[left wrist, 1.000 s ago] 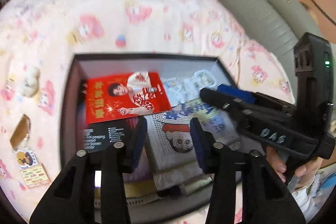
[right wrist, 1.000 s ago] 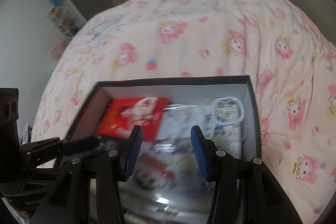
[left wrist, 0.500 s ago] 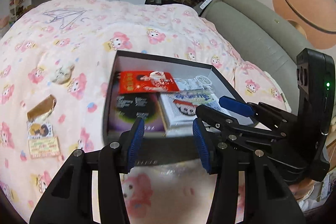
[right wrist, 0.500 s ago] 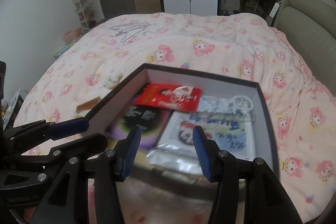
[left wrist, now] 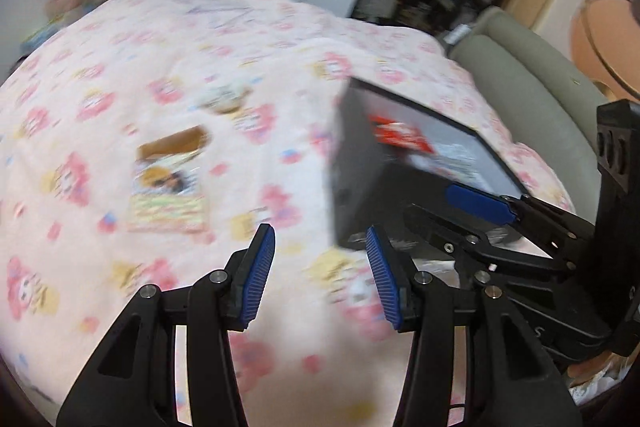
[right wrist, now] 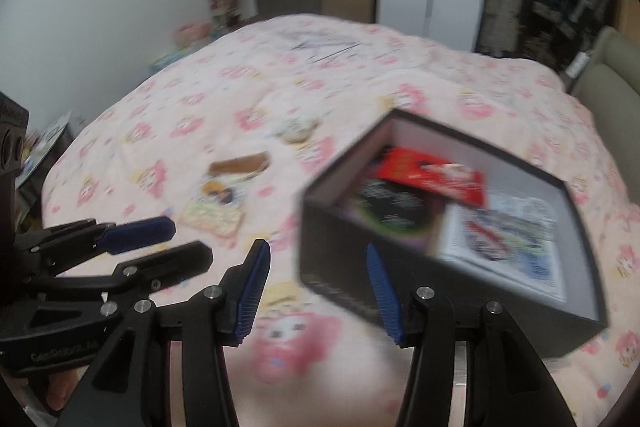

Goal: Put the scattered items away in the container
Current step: 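Move both grippers back to the cards and comb on the bedspread, then grasp the printed card with the left gripper while the right gripper grasps it too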

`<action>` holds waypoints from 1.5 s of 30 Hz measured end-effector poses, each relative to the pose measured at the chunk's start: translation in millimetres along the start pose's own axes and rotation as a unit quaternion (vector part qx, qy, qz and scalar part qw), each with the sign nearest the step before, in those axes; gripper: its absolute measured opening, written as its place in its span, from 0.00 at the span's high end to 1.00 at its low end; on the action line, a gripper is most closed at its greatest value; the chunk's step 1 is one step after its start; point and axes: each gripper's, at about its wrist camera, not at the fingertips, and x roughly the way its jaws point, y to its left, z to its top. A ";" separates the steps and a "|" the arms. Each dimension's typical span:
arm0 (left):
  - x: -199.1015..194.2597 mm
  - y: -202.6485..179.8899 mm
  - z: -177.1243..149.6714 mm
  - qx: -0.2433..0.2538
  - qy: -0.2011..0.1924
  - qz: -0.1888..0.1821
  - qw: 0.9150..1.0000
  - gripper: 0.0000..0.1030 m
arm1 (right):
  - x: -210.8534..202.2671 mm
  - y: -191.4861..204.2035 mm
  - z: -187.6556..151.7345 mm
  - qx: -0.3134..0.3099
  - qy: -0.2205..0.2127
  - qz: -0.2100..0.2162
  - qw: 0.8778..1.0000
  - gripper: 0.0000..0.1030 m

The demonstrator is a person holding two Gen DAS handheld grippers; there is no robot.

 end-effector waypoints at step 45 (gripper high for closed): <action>168.5 243.3 3.0 -0.253 0.022 0.116 0.960 0.50 | 287.7 64.4 14.7 0.097 0.189 0.123 0.969 0.47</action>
